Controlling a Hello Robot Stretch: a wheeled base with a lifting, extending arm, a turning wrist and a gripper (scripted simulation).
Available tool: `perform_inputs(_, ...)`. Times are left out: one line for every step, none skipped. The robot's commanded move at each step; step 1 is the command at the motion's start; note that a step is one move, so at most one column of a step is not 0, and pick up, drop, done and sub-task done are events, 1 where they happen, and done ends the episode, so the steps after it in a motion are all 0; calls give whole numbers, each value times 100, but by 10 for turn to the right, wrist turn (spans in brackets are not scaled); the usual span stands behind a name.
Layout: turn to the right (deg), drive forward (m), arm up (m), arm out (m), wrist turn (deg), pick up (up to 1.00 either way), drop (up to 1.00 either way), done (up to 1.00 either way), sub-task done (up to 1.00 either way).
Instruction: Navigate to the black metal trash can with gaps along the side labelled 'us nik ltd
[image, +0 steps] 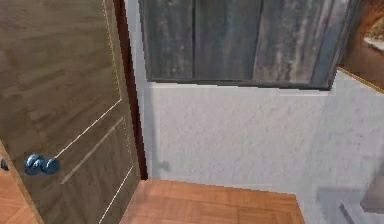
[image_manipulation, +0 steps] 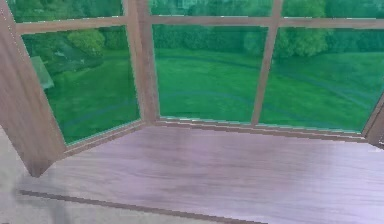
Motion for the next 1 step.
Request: perform_inputs(-330, 0, 0, 0, 0, 0, 0, 0, 0)
